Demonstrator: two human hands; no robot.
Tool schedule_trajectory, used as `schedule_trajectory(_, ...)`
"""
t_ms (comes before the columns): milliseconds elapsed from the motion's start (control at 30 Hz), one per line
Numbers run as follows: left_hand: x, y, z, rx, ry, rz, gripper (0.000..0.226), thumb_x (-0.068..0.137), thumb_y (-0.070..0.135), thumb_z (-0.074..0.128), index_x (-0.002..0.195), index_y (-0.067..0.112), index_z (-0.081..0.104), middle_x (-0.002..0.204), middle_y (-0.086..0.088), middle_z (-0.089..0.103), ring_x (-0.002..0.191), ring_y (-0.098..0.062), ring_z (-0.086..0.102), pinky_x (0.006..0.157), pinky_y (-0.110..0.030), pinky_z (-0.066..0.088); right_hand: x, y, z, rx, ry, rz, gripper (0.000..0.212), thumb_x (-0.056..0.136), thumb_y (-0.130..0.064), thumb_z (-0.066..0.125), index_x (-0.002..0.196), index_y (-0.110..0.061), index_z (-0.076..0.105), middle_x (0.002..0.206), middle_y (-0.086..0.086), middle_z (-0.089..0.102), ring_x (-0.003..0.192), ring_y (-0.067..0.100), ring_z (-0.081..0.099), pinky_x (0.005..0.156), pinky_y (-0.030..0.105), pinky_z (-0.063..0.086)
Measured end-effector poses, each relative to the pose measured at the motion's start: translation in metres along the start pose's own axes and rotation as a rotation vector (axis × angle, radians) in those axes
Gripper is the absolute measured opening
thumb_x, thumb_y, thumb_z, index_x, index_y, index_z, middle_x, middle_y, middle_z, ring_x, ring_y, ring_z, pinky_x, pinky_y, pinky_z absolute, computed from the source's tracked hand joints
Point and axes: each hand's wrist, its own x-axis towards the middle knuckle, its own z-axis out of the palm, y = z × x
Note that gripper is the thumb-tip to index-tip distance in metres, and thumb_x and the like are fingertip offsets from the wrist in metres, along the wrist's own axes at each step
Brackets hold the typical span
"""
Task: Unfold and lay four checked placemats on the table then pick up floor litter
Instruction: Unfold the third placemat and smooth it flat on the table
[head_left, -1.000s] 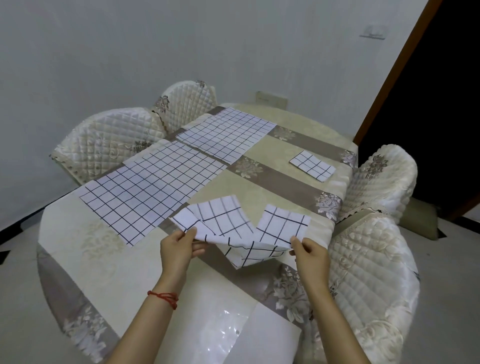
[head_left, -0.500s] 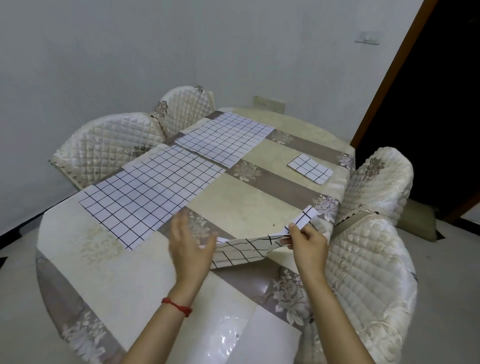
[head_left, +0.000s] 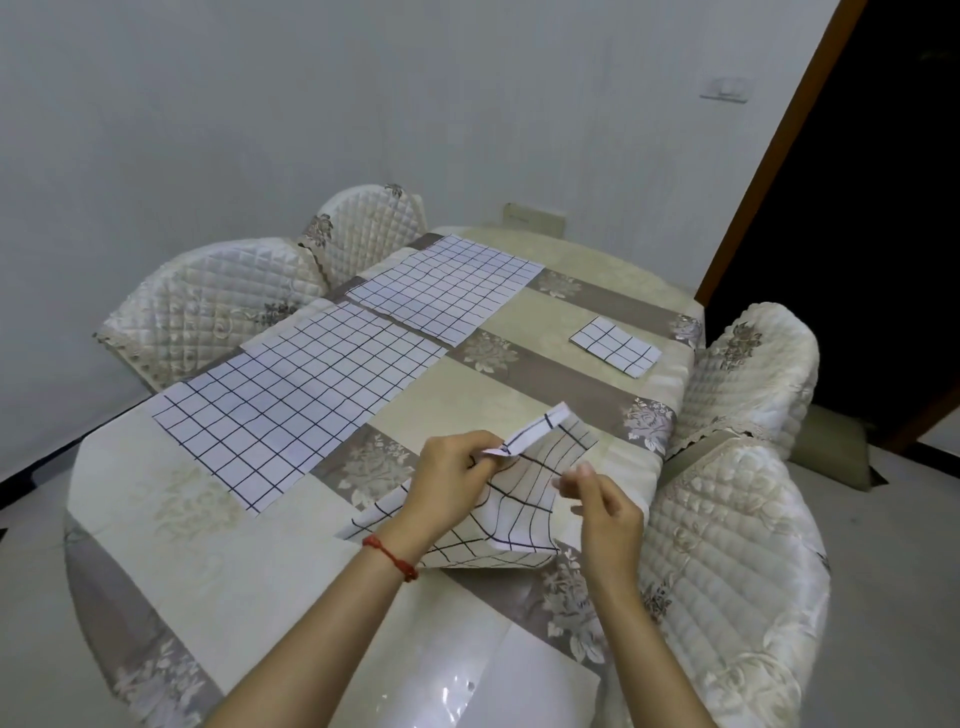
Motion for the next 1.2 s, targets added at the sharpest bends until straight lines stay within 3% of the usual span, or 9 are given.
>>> schedule_trajectory(100, 0.010, 0.010, -0.024, -0.104, -0.049, 0.000, 0.020, 0.078, 0.008, 0.067, 0.064, 0.022, 0.067, 0.046, 0.020, 0.053, 0.050, 0.002, 0.045, 0.050, -0.009, 0.031, 0.008, 0.020, -0.011, 0.002, 0.014, 0.168, 0.017, 0.088, -0.029, 0.058, 0.099, -0.019, 0.065, 0.104, -0.002, 0.065, 0.104, 0.019, 0.059, 0.097, 0.040, 0.046)
schedule_trajectory(233, 0.019, 0.022, -0.051, -0.223, -0.109, -0.013, 0.035, 0.081, 0.005, 0.064, 0.054, 0.026, 0.061, 0.041, 0.012, 0.040, 0.042, -0.001, 0.034, 0.046, -0.007, 0.026, 0.026, 0.036, -0.016, 0.162, -0.228, 0.489, 0.067, 0.076, -0.044, 0.067, 0.132, -0.013, 0.047, 0.129, -0.003, 0.051, 0.121, 0.017, 0.047, 0.106, 0.039, 0.034)
schedule_trajectory(300, 0.022, 0.019, -0.060, -0.282, -0.084, -0.030, 0.033, 0.082, 0.006, 0.063, 0.054, 0.023, 0.064, 0.047, 0.013, 0.044, 0.048, 0.000, 0.035, 0.052, -0.010, 0.030, 0.034, 0.037, -0.016, 0.295, -0.276, 0.512, 0.082, 0.063, -0.045, 0.076, 0.128, -0.002, 0.051, 0.132, 0.009, 0.055, 0.124, 0.025, 0.049, 0.110, 0.045, 0.034)
schedule_trajectory(433, 0.026, 0.004, -0.068, -0.349, 0.040, -0.113, 0.026, 0.083, 0.010, 0.062, 0.060, 0.000, 0.056, 0.064, -0.009, 0.041, 0.063, -0.015, 0.040, 0.062, -0.022, 0.035, 0.043, 0.019, -0.014, 0.410, -0.298, 0.385, 0.031, 0.071, -0.018, 0.069, 0.088, 0.005, 0.060, 0.088, 0.017, 0.064, 0.093, 0.030, 0.060, 0.080, 0.030, 0.056)
schedule_trajectory(567, 0.025, -0.018, -0.067, -0.414, 0.206, -0.315, 0.015, 0.086, 0.011, 0.060, 0.072, 0.012, 0.067, 0.076, -0.009, 0.065, 0.077, -0.021, 0.059, 0.077, -0.035, 0.051, 0.047, 0.002, -0.014, 0.301, -0.304, 0.206, 0.059, 0.047, -0.047, 0.085, 0.076, -0.005, 0.055, 0.076, 0.010, 0.043, 0.075, 0.021, 0.045, 0.068, 0.031, 0.042)
schedule_trajectory(733, 0.016, -0.024, -0.047, -0.179, 0.371, -0.456, 0.040, 0.084, 0.022, 0.063, 0.121, 0.011, 0.055, 0.123, -0.007, 0.055, 0.115, -0.022, 0.050, 0.092, -0.032, 0.040, 0.044, -0.022, -0.014, 0.121, -0.195, 0.033, 0.030, 0.081, -0.012, 0.067, 0.056, -0.008, 0.050, 0.046, -0.007, 0.040, 0.048, 0.005, 0.036, 0.050, 0.016, 0.032)
schedule_trajectory(933, -0.018, 0.020, -0.001, -0.228, 0.177, -0.250, 0.005, 0.081, 0.020, 0.067, 0.083, 0.023, 0.065, 0.088, 0.005, 0.067, 0.080, -0.009, 0.061, 0.076, -0.033, 0.054, 0.034, -0.028, 0.004, 0.006, -0.182, -0.092, 0.023, 0.077, -0.006, 0.070, 0.056, -0.012, 0.060, 0.054, -0.005, 0.053, 0.048, -0.001, 0.045, 0.051, 0.010, 0.038)
schedule_trajectory(1100, -0.025, 0.037, 0.016, -0.401, 0.064, -0.294, 0.004, 0.082, 0.020, 0.066, 0.080, 0.022, 0.069, 0.080, 0.005, 0.069, 0.063, -0.008, 0.064, 0.070, -0.041, 0.059, 0.022, -0.028, 0.014, -0.020, -0.280, -0.101, 0.029, 0.077, -0.003, 0.068, 0.053, -0.013, 0.054, 0.050, -0.006, 0.047, 0.047, -0.001, 0.040, 0.048, 0.009, 0.034)
schedule_trajectory(1200, -0.024, 0.040, 0.017, -0.537, 0.047, -0.376, 0.013, 0.084, 0.013, 0.063, 0.074, 0.018, 0.069, 0.077, -0.002, 0.068, 0.059, -0.007, 0.063, 0.062, -0.030, 0.059, 0.018, -0.028, 0.014, -0.066, -0.323, -0.114, 0.030, 0.077, -0.007, 0.069, 0.054, -0.011, 0.051, 0.047, -0.009, 0.044, 0.045, -0.001, 0.039, 0.047, 0.010, 0.033)
